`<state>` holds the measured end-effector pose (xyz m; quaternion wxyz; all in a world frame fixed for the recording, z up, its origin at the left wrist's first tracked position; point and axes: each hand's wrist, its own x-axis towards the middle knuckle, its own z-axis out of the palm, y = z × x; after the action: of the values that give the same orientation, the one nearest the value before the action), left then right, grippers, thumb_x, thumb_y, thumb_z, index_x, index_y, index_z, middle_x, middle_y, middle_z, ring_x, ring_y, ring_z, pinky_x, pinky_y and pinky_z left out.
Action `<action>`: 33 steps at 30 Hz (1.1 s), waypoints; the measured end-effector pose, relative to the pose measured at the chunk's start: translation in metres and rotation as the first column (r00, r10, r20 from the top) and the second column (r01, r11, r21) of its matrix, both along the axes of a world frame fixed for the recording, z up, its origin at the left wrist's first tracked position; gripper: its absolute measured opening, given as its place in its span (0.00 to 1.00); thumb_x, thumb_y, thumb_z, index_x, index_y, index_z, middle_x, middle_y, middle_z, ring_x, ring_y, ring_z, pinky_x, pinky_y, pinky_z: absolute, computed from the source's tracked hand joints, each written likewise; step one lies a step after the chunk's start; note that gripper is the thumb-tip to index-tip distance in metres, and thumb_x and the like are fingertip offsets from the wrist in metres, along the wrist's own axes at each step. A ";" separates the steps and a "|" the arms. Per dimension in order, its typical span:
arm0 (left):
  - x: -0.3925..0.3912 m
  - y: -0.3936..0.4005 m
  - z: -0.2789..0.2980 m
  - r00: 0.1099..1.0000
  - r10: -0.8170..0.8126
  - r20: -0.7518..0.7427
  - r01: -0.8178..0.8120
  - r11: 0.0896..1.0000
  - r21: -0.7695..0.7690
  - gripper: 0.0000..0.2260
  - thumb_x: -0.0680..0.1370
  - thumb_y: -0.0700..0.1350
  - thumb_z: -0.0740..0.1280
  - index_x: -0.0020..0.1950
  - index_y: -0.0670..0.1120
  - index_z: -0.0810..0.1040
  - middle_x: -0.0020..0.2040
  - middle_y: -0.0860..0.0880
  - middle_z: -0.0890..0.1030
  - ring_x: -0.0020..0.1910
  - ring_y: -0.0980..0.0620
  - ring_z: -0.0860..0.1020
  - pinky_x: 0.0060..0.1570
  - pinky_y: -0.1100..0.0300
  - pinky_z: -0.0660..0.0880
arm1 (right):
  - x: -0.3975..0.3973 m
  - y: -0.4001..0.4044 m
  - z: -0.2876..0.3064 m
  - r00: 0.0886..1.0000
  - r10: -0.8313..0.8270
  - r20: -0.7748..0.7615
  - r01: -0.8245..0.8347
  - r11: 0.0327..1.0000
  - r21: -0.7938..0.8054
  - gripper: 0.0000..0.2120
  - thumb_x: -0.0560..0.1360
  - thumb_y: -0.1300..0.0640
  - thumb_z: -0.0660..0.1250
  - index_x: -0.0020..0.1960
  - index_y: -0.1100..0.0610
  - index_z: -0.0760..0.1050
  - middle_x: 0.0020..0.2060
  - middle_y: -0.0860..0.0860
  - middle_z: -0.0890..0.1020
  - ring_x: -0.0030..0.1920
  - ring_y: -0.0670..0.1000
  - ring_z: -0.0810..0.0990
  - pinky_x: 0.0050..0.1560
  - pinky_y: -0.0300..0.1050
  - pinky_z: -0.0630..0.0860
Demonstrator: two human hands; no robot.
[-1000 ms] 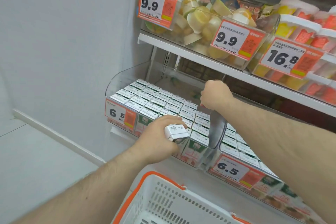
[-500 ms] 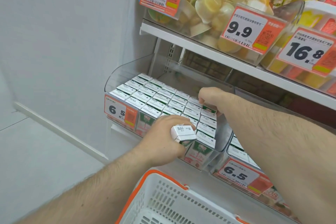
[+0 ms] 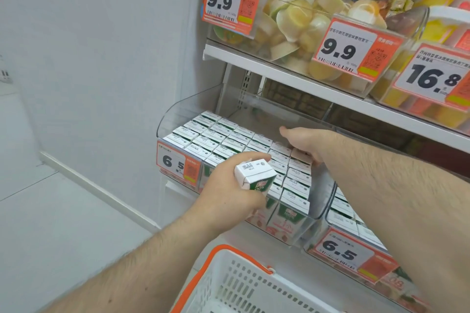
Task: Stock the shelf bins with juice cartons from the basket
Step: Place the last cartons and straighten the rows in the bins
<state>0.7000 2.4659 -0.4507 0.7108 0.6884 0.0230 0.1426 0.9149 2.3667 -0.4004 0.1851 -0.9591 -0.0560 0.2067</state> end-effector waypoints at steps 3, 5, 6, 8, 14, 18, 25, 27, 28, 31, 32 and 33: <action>-0.003 0.002 0.002 1.000 -0.022 -0.017 0.022 1.000 -0.008 0.30 0.68 0.25 0.68 0.58 0.57 0.74 0.49 0.55 0.78 0.39 0.60 0.80 0.33 0.66 0.75 | -0.009 -0.004 0.016 0.971 0.118 0.209 -0.106 0.992 -0.072 0.31 0.83 0.40 0.43 0.78 0.58 0.57 0.78 0.55 0.59 0.76 0.57 0.59 0.74 0.49 0.56; -0.005 0.002 0.002 0.999 -0.022 -0.040 0.022 1.000 -0.015 0.28 0.70 0.28 0.70 0.58 0.57 0.70 0.51 0.54 0.78 0.40 0.56 0.81 0.31 0.65 0.74 | -0.022 -0.006 0.028 0.929 0.147 0.341 -0.157 0.988 0.003 0.28 0.83 0.42 0.48 0.71 0.61 0.70 0.71 0.58 0.71 0.69 0.58 0.71 0.66 0.48 0.66; -0.005 0.002 0.003 0.999 -0.017 -0.046 0.016 1.000 -0.006 0.28 0.70 0.29 0.71 0.58 0.57 0.69 0.50 0.54 0.78 0.39 0.56 0.82 0.30 0.65 0.74 | -0.031 -0.009 0.031 0.910 0.132 0.393 -0.186 0.977 0.101 0.24 0.83 0.45 0.52 0.63 0.60 0.77 0.63 0.58 0.79 0.61 0.57 0.77 0.60 0.48 0.71; -0.006 0.003 0.003 0.999 -0.007 -0.038 0.008 1.000 0.021 0.28 0.71 0.30 0.72 0.58 0.57 0.67 0.50 0.52 0.80 0.38 0.60 0.82 0.31 0.66 0.74 | -0.056 -0.017 0.033 0.884 0.122 0.451 -0.283 0.908 0.309 0.13 0.79 0.52 0.59 0.48 0.53 0.82 0.48 0.55 0.85 0.49 0.53 0.82 0.53 0.48 0.75; -0.006 0.004 0.001 0.999 -0.016 0.047 0.010 0.993 0.117 0.37 0.69 0.31 0.75 0.65 0.62 0.64 0.47 0.55 0.84 0.45 0.56 0.83 0.42 0.62 0.78 | -0.147 -0.043 0.034 0.719 0.428 0.548 -0.627 0.739 0.247 0.22 0.66 0.58 0.66 0.58 0.45 0.77 0.52 0.39 0.76 0.46 0.43 0.78 0.46 0.38 0.75; -0.006 0.006 -0.004 0.996 -0.026 0.090 0.009 0.984 0.181 0.41 0.66 0.34 0.75 0.67 0.66 0.62 0.49 0.51 0.83 0.48 0.51 0.83 0.48 0.52 0.80 | -0.167 -0.042 0.024 0.594 0.599 0.537 -0.740 0.669 0.070 0.29 0.66 0.47 0.69 0.67 0.40 0.70 0.60 0.39 0.68 0.54 0.37 0.72 0.53 0.30 0.69; 0.007 0.030 -0.003 0.886 0.455 0.092 -0.435 0.744 0.507 0.41 0.71 0.53 0.74 0.77 0.53 0.54 0.72 0.56 0.67 0.72 0.54 0.62 0.71 0.50 0.61 | -0.127 -0.017 0.029 0.541 0.400 0.740 -0.623 0.781 0.033 0.18 0.75 0.54 0.70 0.63 0.52 0.69 0.53 0.45 0.75 0.51 0.47 0.74 0.54 0.46 0.72; 0.016 0.044 -0.008 0.812 0.582 0.046 -0.471 0.607 0.640 0.41 0.72 0.59 0.71 0.78 0.50 0.53 0.77 0.50 0.58 0.77 0.49 0.51 0.74 0.45 0.52 | -0.101 0.004 0.032 0.526 0.358 0.771 -0.577 0.817 0.015 0.19 0.77 0.55 0.68 0.66 0.53 0.68 0.56 0.49 0.77 0.55 0.51 0.75 0.57 0.49 0.72; 0.021 0.049 -0.012 0.806 0.591 0.005 -0.434 0.586 0.684 0.42 0.73 0.61 0.68 0.79 0.50 0.51 0.79 0.50 0.52 0.78 0.49 0.45 0.75 0.45 0.47 | -0.086 0.016 0.031 0.525 0.355 0.773 -0.554 0.832 -0.006 0.19 0.78 0.56 0.67 0.67 0.53 0.68 0.58 0.51 0.77 0.57 0.54 0.75 0.58 0.51 0.72; 0.033 0.054 -0.025 0.803 0.592 -0.061 -0.330 0.527 0.783 0.40 0.75 0.66 0.60 0.79 0.51 0.46 0.80 0.51 0.40 0.77 0.48 0.34 0.75 0.44 0.40 | -0.038 0.055 0.022 0.580 0.356 0.733 -0.478 0.877 -0.047 0.20 0.79 0.55 0.65 0.70 0.55 0.67 0.61 0.57 0.77 0.60 0.59 0.75 0.60 0.50 0.71; 0.036 0.054 -0.028 0.801 0.595 -0.071 -0.305 0.507 0.806 0.39 0.75 0.67 0.57 0.79 0.51 0.46 0.80 0.51 0.39 0.76 0.47 0.32 0.75 0.44 0.38 | -0.022 0.070 0.019 0.606 0.357 0.711 -0.449 0.891 -0.065 0.21 0.80 0.55 0.64 0.71 0.56 0.67 0.63 0.57 0.77 0.61 0.59 0.75 0.60 0.48 0.71; 0.039 0.054 -0.031 0.801 0.593 -0.080 -0.285 0.496 0.821 0.37 0.76 0.67 0.56 0.79 0.52 0.47 0.80 0.50 0.39 0.76 0.46 0.32 0.75 0.44 0.38 | -0.007 0.084 0.015 0.633 0.351 0.690 -0.423 0.903 -0.072 0.21 0.80 0.55 0.63 0.72 0.57 0.67 0.65 0.58 0.77 0.63 0.59 0.75 0.61 0.47 0.72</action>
<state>0.7386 2.5204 -0.4820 0.2642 0.9076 0.2642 0.1915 0.9077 2.4511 -0.3853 0.1482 -0.9212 -0.3347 -0.1322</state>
